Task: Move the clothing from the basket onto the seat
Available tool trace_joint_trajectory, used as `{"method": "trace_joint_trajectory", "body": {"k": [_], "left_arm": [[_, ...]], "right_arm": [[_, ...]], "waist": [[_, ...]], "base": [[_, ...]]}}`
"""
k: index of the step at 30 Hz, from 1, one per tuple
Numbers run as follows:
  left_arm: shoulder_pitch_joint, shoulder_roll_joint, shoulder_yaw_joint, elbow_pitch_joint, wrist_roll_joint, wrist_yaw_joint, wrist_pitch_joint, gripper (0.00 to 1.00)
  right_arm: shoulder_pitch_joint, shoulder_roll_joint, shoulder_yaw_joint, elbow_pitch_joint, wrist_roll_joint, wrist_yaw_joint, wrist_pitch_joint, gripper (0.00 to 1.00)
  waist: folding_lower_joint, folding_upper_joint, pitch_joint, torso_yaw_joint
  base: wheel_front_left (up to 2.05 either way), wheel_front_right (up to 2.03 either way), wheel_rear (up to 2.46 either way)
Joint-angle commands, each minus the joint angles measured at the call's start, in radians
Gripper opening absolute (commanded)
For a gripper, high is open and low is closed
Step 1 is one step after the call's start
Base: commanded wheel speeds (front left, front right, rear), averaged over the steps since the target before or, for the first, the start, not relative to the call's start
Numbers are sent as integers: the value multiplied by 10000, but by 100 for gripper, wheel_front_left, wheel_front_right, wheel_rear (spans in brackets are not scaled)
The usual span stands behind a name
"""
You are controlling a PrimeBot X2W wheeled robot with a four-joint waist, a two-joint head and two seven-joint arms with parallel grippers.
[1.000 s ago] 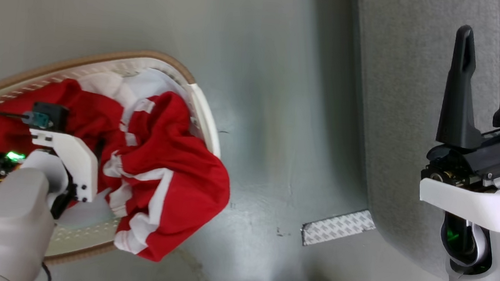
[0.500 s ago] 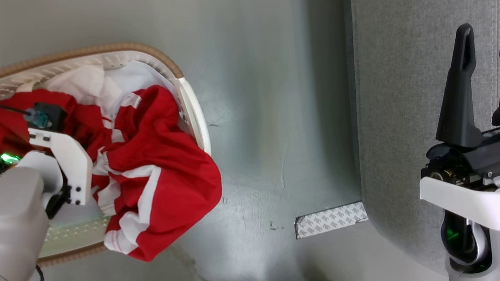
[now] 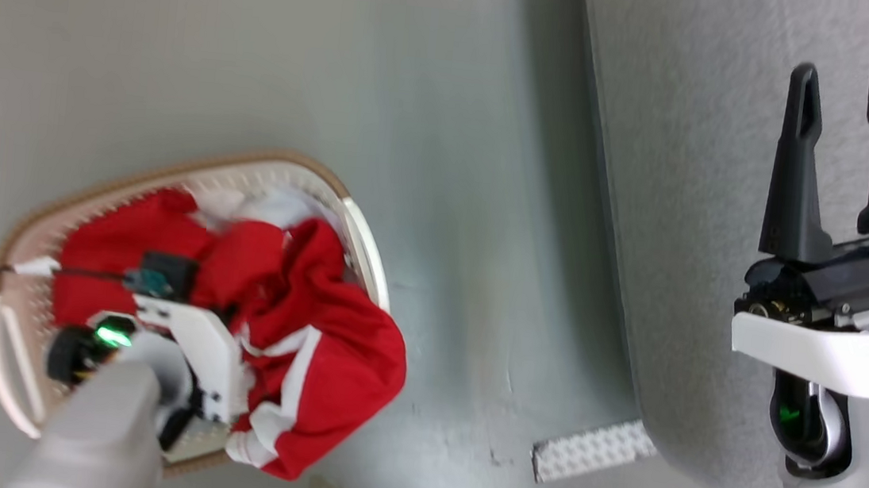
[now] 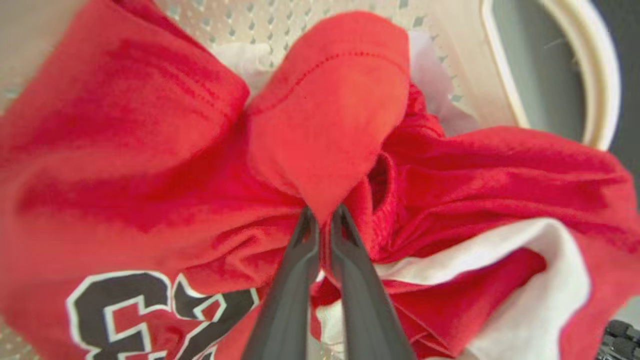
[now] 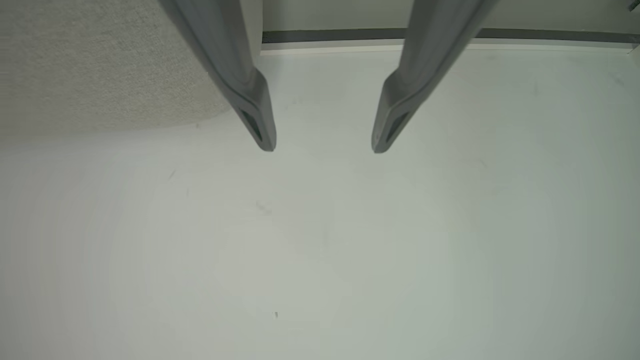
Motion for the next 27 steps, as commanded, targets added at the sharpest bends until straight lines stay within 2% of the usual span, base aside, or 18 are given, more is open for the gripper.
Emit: {"method": "trace_joint_trajectory", "body": {"k": [1, 10, 20, 27], "left_arm": [[310, -101, -142, -158, -307, 17, -154, 0], [1268, -549, -1145, -1269, -1490, 17, -1246, 0], [2048, -252, -1812, -2743, -2498, 16, -1892, 0], [2405, -121, -1915, -4229, -3039, 16, -2007, 0]], "right_arm": [[258, -12, -95, 110, -168, -21, 4, 100], [1275, -179, -277, 690, -395, -21, 4, 100], [2345, -461, -390, 1112, -138, -21, 6, 100], [3264, -608, -392, 1412, -53, -21, 4, 100]], "waist": [[0, 0, -1017, 412], [0, 0, -3234, 1457], [0, 0, -5078, 2279], [0, 0, -6483, 2844]], "base": [[0, 0, 0], [0, 0, 0], [0, 0, 0], [0, 0, 0]]}}
